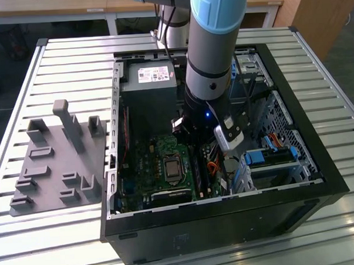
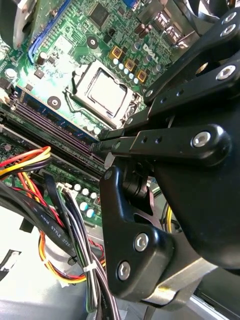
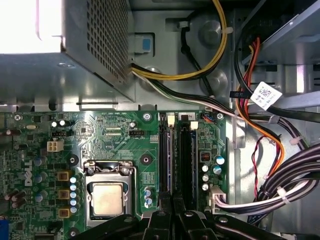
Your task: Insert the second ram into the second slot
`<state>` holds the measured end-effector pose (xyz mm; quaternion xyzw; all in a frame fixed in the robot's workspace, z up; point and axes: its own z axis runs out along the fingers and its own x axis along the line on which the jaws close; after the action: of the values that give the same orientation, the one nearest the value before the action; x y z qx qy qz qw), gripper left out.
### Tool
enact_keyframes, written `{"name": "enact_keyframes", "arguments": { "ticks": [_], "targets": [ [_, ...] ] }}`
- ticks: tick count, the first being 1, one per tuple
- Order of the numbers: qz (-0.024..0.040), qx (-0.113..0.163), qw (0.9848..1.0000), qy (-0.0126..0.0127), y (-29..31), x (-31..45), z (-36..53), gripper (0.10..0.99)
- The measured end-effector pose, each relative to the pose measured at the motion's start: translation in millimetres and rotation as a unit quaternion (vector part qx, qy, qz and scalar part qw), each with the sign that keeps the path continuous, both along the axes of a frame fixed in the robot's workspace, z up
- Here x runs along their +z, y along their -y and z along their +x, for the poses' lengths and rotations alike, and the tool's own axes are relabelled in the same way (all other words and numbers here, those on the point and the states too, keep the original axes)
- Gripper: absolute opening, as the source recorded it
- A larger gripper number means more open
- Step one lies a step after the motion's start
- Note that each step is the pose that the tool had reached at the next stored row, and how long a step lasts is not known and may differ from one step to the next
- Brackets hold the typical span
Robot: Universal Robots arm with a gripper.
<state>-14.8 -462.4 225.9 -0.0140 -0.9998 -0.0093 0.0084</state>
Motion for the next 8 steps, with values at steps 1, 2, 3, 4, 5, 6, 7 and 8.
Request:
{"name": "enact_keyframes", "arguments": {
  "ticks": [1,2,3,4,5,6,7,8],
  "targets": [
    [-0.0002,0.000,1.0000,0.0000,0.0,-0.7,0.0,0.129],
    [-0.0004,0.000,1.0000,0.0000,0.0,-1.3,0.1,0.129],
    [-0.0009,0.000,1.0000,0.0000,0.0,-1.8,0.1,0.129],
    [-0.0014,0.000,1.0000,0.0000,0.0,-2.0,0.1,0.129],
    [-0.0015,0.000,1.0000,-0.0001,0.1,-2.0,0.2,0.129],
    [-0.0015,0.000,1.0000,-0.0001,0.1,-2.1,0.4,0.129],
    [-0.0014,0.000,1.0000,0.0000,0.0,-2.2,0.7,0.129],
    [-0.0013,-0.001,1.0000,0.0000,0.0,-2.3,1.1,0.129]
  ]
}}
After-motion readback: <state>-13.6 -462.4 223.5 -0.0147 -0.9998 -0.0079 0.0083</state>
